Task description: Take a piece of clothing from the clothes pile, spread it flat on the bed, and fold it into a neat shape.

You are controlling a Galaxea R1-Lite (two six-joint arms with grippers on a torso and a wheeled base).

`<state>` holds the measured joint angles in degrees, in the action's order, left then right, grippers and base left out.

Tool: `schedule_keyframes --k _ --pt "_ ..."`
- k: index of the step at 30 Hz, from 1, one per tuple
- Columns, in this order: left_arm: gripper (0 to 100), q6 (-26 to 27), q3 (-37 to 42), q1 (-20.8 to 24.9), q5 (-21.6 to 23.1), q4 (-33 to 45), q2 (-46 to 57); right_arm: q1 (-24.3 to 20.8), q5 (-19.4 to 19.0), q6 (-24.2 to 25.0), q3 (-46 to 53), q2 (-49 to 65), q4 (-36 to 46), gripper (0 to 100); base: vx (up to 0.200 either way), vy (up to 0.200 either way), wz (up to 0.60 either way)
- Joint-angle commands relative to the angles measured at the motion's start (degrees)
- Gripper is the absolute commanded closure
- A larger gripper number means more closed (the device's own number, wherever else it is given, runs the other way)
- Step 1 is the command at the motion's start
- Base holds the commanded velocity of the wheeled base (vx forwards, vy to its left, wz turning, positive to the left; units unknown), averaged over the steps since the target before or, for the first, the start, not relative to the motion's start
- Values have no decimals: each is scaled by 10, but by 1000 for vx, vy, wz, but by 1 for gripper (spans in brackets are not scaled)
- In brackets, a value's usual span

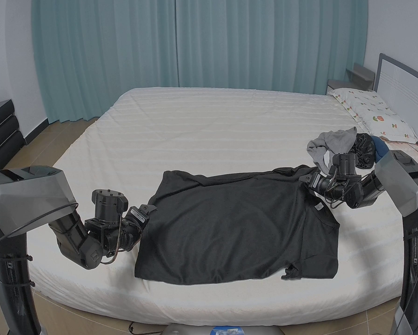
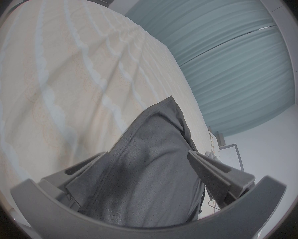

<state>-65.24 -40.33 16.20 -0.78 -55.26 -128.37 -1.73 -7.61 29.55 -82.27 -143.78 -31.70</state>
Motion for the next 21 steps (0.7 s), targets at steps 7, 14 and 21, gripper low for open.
schedule_keyframes --k 7,14,21 --pt "0 -1 0 1 0 0 -1 22 8 -14 -30 -22 19 100 0 0 0" --pt "0 -1 0 1 0 0 -1 52 8 -14 -51 -25 18 100 0 0 0" --pt "0 -1 -1 1 0 0 -2 77 8 -10 -85 -37 17 100 0 0 0"
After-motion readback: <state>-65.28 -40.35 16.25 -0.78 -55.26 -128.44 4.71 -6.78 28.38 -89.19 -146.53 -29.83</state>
